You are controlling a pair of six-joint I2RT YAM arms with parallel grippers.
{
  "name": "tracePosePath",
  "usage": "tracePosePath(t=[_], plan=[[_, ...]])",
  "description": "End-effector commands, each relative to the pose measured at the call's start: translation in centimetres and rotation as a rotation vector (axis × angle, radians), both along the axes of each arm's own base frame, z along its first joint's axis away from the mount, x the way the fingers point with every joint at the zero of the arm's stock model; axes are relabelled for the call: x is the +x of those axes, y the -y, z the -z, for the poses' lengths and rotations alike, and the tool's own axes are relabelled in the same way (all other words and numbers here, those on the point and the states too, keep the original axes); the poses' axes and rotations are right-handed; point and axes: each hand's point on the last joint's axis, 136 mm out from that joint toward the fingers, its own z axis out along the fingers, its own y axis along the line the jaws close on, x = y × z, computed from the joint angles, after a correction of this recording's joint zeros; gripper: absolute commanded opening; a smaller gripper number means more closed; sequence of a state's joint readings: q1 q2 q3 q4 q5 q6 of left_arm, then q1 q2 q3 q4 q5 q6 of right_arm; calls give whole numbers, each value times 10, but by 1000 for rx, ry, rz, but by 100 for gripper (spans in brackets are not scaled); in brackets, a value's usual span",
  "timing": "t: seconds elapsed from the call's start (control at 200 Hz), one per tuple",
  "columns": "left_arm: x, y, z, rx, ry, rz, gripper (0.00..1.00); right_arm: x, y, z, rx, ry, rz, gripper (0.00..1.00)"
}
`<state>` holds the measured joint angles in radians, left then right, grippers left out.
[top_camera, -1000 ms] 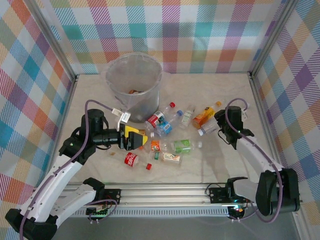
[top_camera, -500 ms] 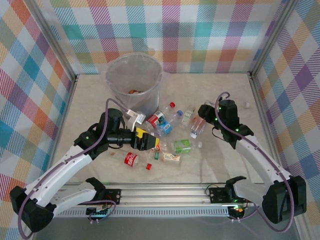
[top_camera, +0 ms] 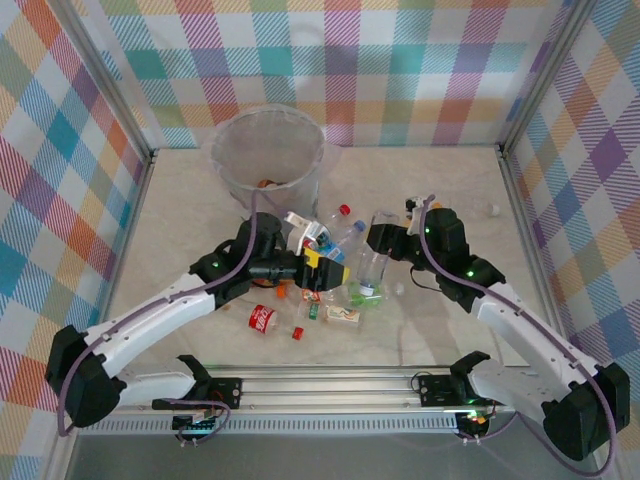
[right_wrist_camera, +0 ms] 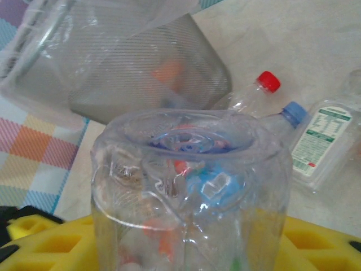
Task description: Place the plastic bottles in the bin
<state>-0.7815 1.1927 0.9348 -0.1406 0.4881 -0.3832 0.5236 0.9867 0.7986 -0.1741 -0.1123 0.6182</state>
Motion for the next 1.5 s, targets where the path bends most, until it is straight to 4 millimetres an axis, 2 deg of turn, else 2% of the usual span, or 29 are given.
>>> tracePosePath(t=[0.0, 0.235, 0.54, 0.73, 0.795, 1.025, 1.185, 1.335, 1.495], plan=[[7, 23, -29, -87, 64, 1, 100, -8, -12, -31, 82, 62, -57, 58], [11, 51, -28, -113, 43, 14, 96, -20, -22, -41, 140, 80, -110, 58], [10, 76, -26, -158, -2, 54, 84, -29, -20, -45, 148, 94, -124, 58], [4, 84, -31, -164, -2, 88, 66, -30, -19, -42, 144, 89, -124, 58], [2, 84, -31, -157, 3, 91, 65, -30, -17, -41, 138, 88, -117, 59], [0, 77, -39, -126, 43, 79, 50, -30, -15, -37, 127, 76, -105, 61], [-1, 68, -48, -114, 67, 59, 48, -33, -14, -42, 132, 83, -109, 73], [0, 59, -53, -92, 84, 28, 48, -36, -6, -51, 131, 123, -83, 82], [3, 45, -55, -45, 103, -6, 48, -52, 2, -67, 114, 191, -112, 97]])
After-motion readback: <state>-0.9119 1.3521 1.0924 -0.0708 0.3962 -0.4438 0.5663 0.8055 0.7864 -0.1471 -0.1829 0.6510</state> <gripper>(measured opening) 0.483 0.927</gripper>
